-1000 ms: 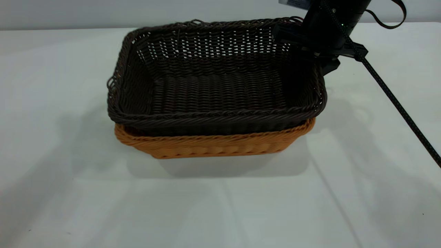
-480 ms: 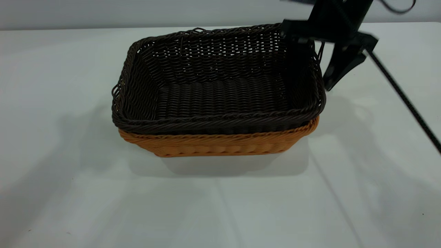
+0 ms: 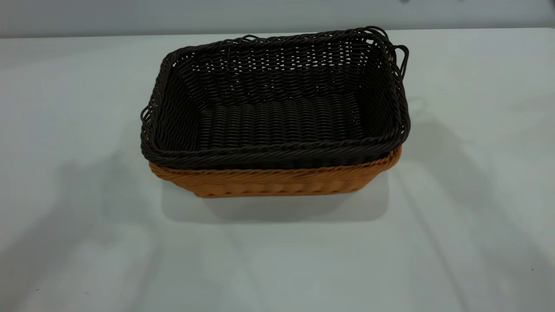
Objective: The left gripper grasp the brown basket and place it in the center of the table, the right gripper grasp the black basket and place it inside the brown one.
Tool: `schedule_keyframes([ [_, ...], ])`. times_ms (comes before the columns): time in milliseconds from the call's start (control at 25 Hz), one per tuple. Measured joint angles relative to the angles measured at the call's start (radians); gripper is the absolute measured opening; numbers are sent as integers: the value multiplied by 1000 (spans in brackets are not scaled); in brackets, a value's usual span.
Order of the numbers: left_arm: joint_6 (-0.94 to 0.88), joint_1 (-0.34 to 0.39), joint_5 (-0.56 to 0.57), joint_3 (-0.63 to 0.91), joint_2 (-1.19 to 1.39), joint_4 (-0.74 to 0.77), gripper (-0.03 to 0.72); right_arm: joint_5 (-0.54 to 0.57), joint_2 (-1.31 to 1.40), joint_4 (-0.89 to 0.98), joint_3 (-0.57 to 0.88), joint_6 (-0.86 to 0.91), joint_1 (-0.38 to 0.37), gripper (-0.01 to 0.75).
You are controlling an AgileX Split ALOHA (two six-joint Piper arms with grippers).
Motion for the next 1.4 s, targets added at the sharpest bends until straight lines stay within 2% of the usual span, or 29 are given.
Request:
schedule_keyframes([
  [240, -168, 0, 222, 0, -107, 106, 399, 19, -259, -5, 2, 30, 0, 583],
  [480, -303, 0, 223, 14, -179, 194, 375, 27, -517, -7, 118, 39, 0, 583],
  [760, -429, 0, 223, 149, -290, 219, 373, 38, -839, -36, 414, 40, 0, 583],
  [960, -555, 0, 223, 362, -367, 217, 384, 39, -1045, -130, 661, 74, 0, 583],
  [1120, -619, 0, 223, 554, -437, 203, 430, 39, -1213, -211, 864, 134, 0, 583],
  [1240, -674, 0, 223, 679, -485, 188, 455, 3, -1349, -238, 996, 146, 0, 583],
  [1400, -754, 0, 219, 796, -550, 157, 461, -107, -1495, -239, 1159, 179, 0, 583],
])
